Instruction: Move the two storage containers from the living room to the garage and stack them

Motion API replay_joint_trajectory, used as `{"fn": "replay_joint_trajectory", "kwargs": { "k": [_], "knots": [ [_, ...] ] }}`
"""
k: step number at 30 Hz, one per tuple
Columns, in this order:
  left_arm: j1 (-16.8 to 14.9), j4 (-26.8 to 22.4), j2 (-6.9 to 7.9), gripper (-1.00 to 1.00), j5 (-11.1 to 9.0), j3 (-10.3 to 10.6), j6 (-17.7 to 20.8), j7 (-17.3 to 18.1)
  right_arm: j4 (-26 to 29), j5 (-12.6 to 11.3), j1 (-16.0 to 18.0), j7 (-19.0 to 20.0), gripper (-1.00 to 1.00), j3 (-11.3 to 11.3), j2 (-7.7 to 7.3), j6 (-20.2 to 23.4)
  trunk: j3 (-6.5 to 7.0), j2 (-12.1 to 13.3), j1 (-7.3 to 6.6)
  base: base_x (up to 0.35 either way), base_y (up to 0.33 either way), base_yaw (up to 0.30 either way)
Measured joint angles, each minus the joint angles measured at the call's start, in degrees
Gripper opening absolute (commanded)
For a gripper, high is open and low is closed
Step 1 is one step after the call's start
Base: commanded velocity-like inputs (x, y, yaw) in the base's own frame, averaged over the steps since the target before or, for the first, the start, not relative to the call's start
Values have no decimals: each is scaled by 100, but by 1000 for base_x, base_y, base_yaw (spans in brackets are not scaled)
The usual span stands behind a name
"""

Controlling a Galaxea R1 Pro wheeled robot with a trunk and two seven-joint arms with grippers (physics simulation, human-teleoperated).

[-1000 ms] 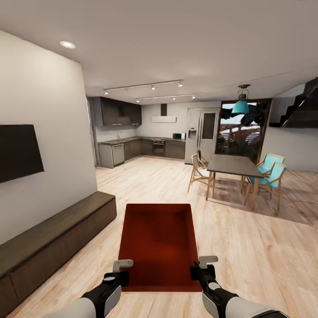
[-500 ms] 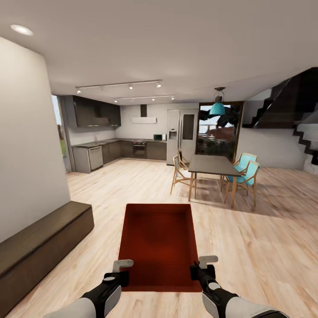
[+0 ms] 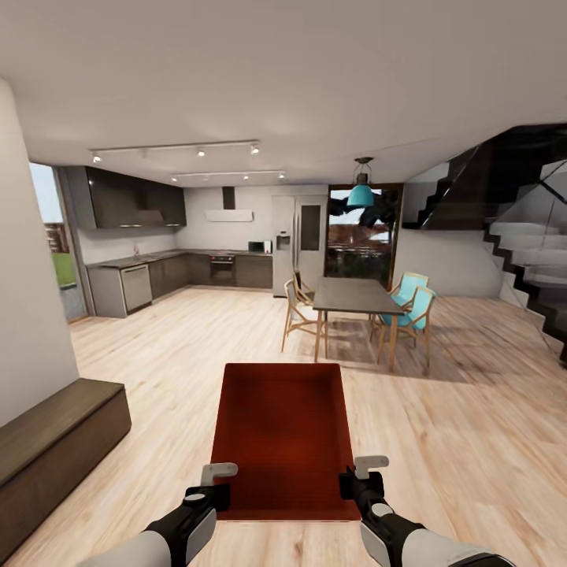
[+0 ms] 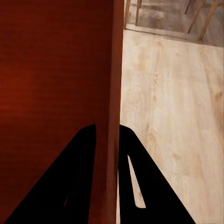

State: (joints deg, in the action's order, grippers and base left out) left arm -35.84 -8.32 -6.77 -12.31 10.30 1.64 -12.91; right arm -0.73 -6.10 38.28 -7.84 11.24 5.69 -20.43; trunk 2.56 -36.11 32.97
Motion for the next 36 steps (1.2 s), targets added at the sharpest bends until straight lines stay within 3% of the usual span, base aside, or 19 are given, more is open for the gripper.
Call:
{"fn": "replay_joint_trajectory", "kwargs": {
  "k": [21, 36],
  "knots": [
    [-1, 1, -1, -100, 0, 0, -3, 1, -2, -31, 1, 3, -100, 25, -1, -5, 0, -1, 1, 312, 0, -239],
    [-1, -3, -1, -100, 4, -1, 3, 0, -3, -40, 1, 6, -100, 29, -1, -6, 0, 1, 3, 25, 0, -283]
  ]
}}
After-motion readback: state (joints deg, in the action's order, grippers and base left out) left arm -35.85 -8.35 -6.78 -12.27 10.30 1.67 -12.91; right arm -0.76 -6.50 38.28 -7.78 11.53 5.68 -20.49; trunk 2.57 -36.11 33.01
